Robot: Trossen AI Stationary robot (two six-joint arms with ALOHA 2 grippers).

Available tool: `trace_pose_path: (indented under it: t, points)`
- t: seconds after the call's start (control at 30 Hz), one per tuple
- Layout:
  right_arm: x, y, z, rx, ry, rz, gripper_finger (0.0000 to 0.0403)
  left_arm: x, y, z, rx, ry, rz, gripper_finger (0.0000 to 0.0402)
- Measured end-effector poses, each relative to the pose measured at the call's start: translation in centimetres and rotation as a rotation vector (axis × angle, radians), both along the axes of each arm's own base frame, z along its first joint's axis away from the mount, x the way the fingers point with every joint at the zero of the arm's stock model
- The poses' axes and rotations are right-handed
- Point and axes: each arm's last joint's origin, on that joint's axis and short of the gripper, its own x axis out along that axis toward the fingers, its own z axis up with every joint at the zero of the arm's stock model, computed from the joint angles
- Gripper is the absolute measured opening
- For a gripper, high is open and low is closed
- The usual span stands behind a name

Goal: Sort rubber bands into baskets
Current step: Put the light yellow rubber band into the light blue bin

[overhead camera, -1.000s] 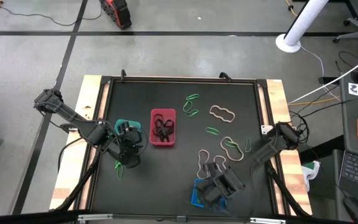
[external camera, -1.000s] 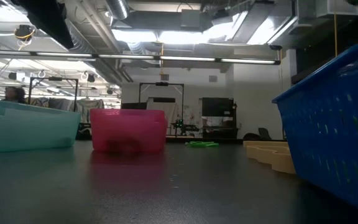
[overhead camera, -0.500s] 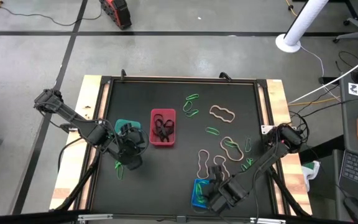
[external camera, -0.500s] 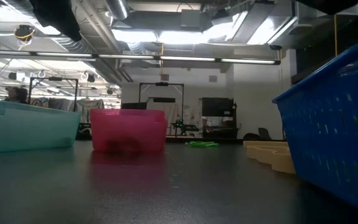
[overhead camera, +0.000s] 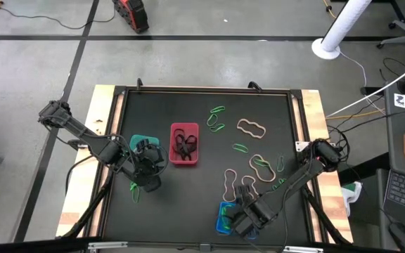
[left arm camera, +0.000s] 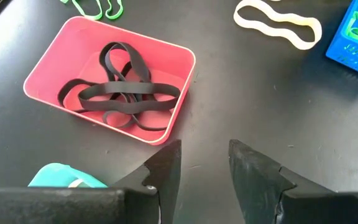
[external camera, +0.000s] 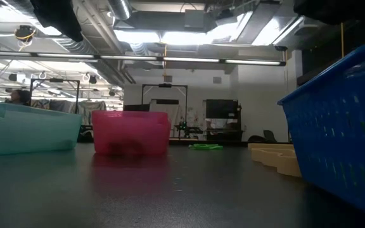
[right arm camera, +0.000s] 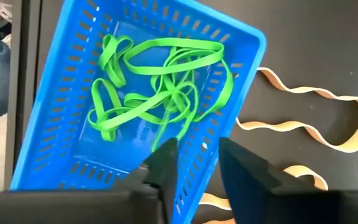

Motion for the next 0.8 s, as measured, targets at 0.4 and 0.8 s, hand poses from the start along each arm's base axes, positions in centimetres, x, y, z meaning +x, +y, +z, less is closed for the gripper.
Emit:
trace_pose_path:
  t: [0.4,0.8]
  points:
    - [0.7,-1.5,-0.1,0.013,0.076,0.100,0.0178,0.0,0.0,0.0,0.000,0.000,0.001,0.0131]
    - [1.3,-6.0,0.7,-0.334,0.093,0.285,0.0177,0.0,0.0,0.0,-0.001,0.000,0.001,0.0131]
